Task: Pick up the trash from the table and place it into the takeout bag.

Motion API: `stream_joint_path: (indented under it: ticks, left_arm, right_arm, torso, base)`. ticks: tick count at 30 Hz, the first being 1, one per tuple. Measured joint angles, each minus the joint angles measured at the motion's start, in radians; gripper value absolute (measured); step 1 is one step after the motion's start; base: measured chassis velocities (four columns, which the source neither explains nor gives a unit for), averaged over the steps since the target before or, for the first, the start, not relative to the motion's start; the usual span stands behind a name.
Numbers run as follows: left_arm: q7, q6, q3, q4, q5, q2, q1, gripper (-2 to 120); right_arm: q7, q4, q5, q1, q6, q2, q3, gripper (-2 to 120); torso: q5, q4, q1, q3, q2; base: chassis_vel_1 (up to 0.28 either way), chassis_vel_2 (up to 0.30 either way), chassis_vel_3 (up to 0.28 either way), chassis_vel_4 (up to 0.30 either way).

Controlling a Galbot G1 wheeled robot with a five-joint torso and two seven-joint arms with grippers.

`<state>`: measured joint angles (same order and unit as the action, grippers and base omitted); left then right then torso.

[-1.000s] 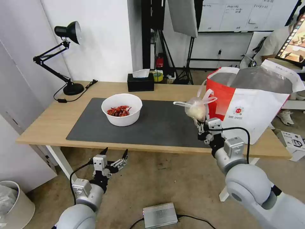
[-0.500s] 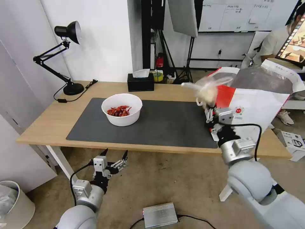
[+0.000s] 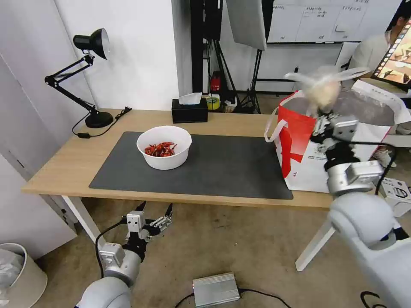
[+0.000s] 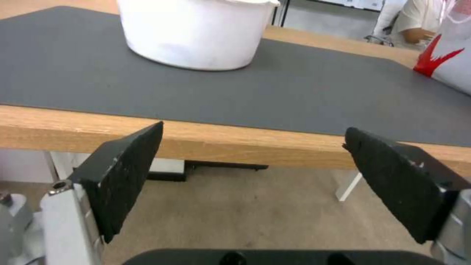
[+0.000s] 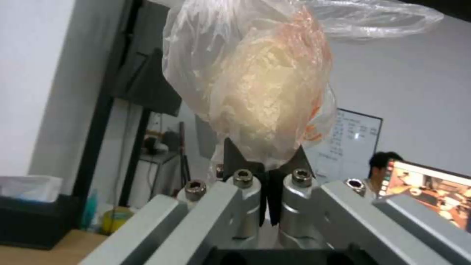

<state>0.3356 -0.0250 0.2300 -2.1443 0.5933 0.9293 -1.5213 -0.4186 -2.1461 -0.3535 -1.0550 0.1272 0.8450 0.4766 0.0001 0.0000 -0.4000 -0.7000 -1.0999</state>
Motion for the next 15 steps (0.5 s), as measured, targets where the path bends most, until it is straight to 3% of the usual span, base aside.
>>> stream_joint_path:
  ticks: [4,15]
  left_arm:
    - [0.000,0.000,-0.001,0.000,-0.001,0.001,-0.001,100]
    - [-0.002,-0.010,0.010,-0.010,-0.014,0.009,-0.023,100]
  right_arm:
    - [0.000,0.031,-0.026,0.013,0.006,-0.011,0.023,0]
    - [-0.063,0.108,-0.279,0.117,0.105,-0.042,0.011,0]
  torso:
    - [0.0000,0.0000,0.000,0.000,0.000]
    - [-0.0001,0.0000,0.000,0.000,0.000]
  base:
    - [0.000,0.000,0.000,0.000]
    - [0.000,0.000,0.000,0.000]
